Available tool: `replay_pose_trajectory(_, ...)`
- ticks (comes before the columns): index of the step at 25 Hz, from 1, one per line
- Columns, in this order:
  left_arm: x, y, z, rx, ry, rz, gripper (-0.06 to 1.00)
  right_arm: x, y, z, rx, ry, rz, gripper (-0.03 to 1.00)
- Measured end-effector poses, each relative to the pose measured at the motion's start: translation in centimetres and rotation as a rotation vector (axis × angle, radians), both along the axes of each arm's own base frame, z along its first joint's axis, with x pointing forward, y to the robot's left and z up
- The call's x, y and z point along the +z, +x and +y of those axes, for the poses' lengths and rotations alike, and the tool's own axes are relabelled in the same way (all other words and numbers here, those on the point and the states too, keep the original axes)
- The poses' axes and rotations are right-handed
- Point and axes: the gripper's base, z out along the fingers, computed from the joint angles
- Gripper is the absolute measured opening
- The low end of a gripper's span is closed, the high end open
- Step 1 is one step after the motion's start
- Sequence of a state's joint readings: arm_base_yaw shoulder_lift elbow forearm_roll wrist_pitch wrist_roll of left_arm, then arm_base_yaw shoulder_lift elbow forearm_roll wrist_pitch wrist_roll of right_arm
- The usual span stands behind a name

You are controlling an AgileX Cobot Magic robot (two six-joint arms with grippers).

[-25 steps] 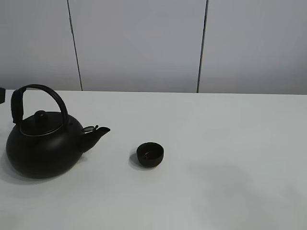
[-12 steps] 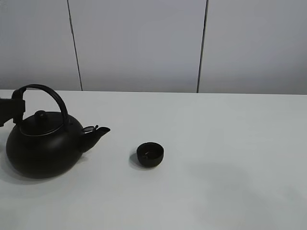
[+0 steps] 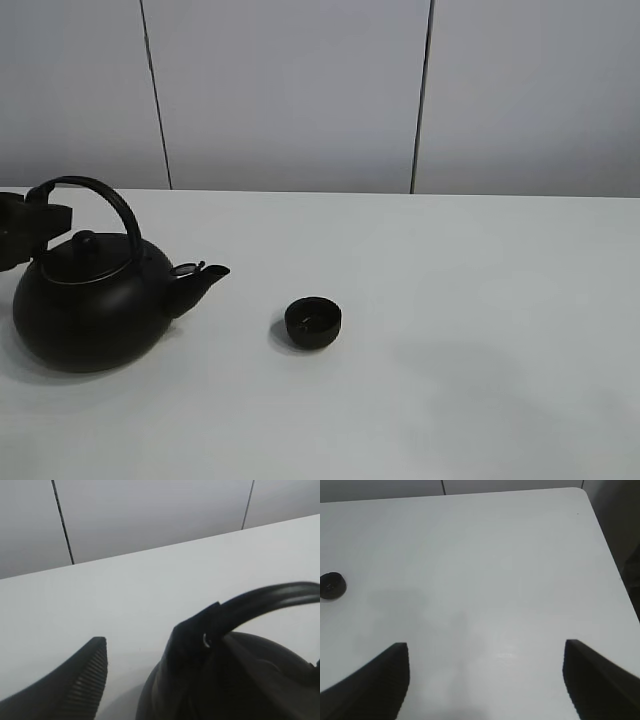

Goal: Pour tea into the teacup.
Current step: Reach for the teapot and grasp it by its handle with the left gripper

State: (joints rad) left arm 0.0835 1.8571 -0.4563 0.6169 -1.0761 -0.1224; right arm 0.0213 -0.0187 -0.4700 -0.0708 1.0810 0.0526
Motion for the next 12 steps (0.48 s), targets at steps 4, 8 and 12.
replay_pose_trajectory(4,-0.45,0.27,0.02,-0.003,0.005,0.009,0.43,0.0,0.0,0.0,0.0,0.0,0.0,0.58)
replay_pose_trajectory(8,-0.47,0.32,-0.14,-0.028,0.016,0.004,0.19,0.0,0.0,0.0,0.0,0.0,0.0,0.58)
replay_pose_trajectory(12,-0.43,0.34,-0.28,-0.06,0.053,-0.017,0.13,0.0,0.0,0.0,0.0,0.0,0.0,0.58)
